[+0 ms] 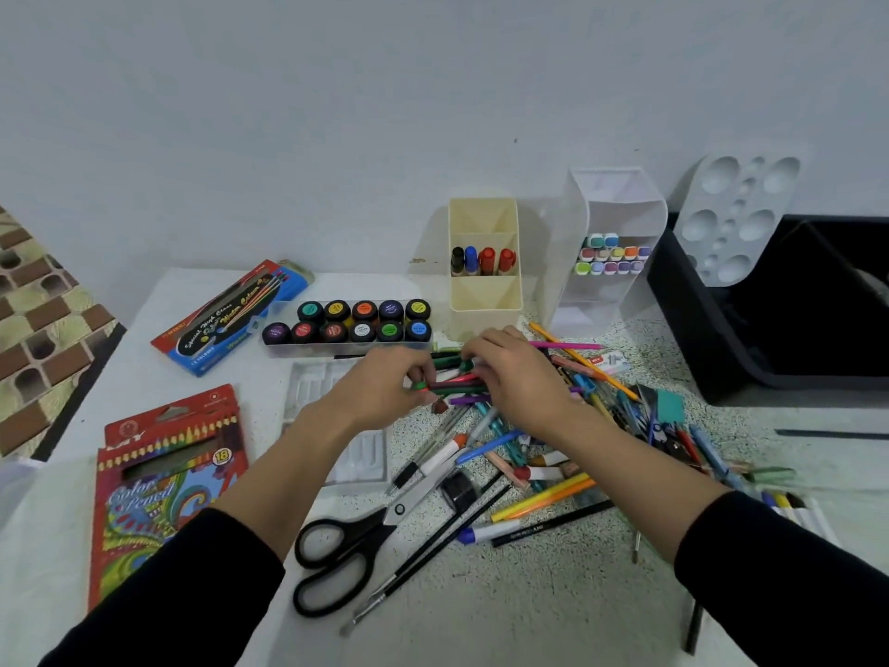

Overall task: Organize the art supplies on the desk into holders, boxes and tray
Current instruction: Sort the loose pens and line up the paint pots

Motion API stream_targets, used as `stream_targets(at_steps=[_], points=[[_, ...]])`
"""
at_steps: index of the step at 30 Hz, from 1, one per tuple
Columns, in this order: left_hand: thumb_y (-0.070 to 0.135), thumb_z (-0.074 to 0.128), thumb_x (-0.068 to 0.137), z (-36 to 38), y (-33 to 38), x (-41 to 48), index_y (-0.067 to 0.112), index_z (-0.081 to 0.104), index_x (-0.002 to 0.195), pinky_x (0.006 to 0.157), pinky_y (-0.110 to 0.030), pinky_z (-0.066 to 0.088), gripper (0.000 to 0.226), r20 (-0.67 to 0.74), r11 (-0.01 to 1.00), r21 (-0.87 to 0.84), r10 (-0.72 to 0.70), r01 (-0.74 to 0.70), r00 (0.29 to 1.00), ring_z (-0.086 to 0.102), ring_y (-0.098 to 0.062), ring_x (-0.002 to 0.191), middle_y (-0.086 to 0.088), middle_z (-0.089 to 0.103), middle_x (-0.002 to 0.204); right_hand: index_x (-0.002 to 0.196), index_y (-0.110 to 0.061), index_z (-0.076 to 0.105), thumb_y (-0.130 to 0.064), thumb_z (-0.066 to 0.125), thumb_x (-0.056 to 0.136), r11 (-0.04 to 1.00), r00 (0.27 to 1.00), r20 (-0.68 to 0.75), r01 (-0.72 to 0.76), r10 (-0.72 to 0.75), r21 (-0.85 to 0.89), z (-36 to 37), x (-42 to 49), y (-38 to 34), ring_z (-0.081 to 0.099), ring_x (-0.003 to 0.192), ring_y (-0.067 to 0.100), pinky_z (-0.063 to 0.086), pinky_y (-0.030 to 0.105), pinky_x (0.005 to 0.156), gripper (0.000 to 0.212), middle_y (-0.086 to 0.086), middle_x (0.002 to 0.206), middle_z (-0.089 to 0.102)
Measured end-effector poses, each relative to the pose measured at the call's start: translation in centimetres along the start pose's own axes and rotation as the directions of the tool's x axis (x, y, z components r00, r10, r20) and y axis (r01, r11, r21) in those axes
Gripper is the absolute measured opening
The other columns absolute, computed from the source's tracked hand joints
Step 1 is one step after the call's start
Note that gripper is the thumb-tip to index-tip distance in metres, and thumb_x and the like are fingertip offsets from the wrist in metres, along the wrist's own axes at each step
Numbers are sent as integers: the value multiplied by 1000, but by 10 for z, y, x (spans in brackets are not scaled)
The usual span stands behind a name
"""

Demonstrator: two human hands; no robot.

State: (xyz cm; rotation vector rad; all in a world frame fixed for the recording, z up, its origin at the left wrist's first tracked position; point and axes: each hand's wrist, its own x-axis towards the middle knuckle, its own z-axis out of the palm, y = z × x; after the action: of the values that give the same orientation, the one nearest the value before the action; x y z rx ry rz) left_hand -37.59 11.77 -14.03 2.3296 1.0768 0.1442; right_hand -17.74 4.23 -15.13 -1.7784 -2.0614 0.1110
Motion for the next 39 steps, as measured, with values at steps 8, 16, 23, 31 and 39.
stream_targets(at_steps=[8,16,23,31,39], points=[[19,63,96,2,4,3,24,72,99,72,-24,46,11,-48,995,90,-27,31,999,61,-8,80,7,71,96,105,-11,68,-5,66,91,999,998,-25,49,-49,3,-9,-14,2,53,97,29,49,43,80,16,5,105,68],[4,68,90,4,7,7,22,58,90,66,-29,48,20,-74,998,55,-20,25,997,61,-19,78,0,65,84,107,-13,69,-9,67,93,990,995,-66,-65,74,129,-14,-29,7,53,100,22,45,36,88,15,-1,107,67],[17,62,92,-6,54,1,24,66,110,74,-28,46,20,-237,993,54,116,-106,965,55,-10,86,4,57,95,107,-22,67,-16,68,95,825,938,-60,-267,340,497,-40,-38,10,60,90,4,45,11,76,13,-8,95,66],[9,71,91,5,138,-11,21,72,101,86,-16,53,16,-378,848,-423,154,-318,913,66,-10,95,-1,62,101,109,-21,67,-13,66,96,699,935,-58,-218,349,681,-117,-86,42,65,83,20,49,30,70,16,-6,80,64],[7,66,95,75,229,-9,22,66,108,79,-49,54,20,-318,736,-601,136,-310,938,69,-22,82,-6,65,99,109,-28,67,-15,65,97,659,929,-83,-190,360,728,-166,-173,124,60,80,24,50,43,76,18,3,84,60]])
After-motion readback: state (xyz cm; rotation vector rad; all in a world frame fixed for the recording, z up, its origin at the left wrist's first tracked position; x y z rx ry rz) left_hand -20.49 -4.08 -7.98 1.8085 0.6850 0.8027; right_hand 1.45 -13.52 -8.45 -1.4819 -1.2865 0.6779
